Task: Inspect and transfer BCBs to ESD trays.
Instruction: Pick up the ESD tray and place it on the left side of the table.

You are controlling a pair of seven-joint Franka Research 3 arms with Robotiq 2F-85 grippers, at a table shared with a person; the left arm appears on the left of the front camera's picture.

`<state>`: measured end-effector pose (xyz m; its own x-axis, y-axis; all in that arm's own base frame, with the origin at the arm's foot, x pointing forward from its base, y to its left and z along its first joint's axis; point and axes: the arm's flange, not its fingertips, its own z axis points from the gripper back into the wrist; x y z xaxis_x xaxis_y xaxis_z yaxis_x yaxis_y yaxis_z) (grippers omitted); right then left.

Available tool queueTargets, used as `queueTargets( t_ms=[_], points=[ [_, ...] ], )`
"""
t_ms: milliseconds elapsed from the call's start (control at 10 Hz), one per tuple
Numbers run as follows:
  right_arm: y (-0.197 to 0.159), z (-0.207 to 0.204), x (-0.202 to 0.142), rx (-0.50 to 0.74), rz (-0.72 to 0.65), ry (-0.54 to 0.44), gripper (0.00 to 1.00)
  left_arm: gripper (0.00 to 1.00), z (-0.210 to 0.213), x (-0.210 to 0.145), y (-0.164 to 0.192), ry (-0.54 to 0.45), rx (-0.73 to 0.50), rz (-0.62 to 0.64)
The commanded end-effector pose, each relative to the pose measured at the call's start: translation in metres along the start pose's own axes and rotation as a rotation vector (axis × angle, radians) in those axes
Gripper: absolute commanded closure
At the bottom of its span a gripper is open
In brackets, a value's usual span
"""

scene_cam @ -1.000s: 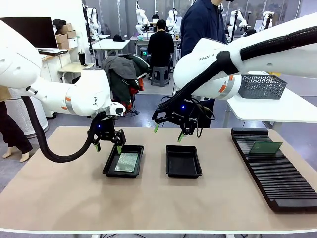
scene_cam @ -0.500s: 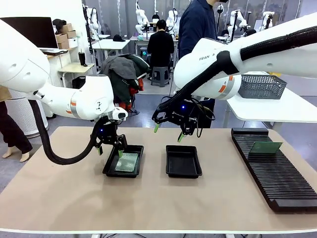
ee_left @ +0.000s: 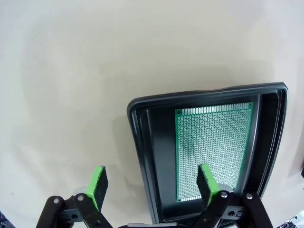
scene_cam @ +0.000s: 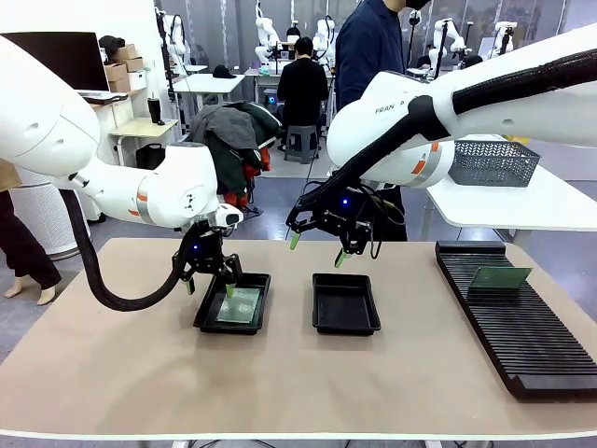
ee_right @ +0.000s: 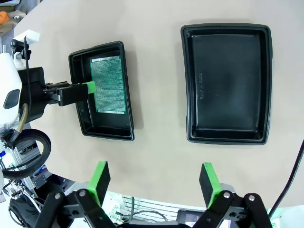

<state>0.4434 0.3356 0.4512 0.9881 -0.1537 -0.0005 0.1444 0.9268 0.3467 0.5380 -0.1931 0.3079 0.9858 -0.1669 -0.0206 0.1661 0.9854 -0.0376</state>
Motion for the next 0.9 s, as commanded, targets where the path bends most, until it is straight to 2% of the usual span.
queueTargets(
  t_ms=[0, 100, 200, 800],
  points=[
    [0.0020, -0.0001, 0.0017, -0.015, -0.005, -0.003, 0.00, 0.00, -0.0039, -0.0013, -0.0014, -0.011, 0.034, 0.019],
    [0.0020, -0.0001, 0.0017, -0.015, -0.005, -0.003, 0.00, 0.00, -0.0035, -0.0029, -0.0015, 0.002, 0.044, 0.024],
    [0.0020, -0.0001, 0.0017, -0.015, -0.005, -0.003, 0.00, 0.00, -0.0011, -0.0003, -0.0015, 0.002, 0.000, 0.011],
    [0.0020, -0.0001, 0.0017, -0.015, -0.005, -0.003, 0.00, 0.00, -0.0013, -0.0006, -0.0024, 0.004, 0.001, 0.014]
  ],
)
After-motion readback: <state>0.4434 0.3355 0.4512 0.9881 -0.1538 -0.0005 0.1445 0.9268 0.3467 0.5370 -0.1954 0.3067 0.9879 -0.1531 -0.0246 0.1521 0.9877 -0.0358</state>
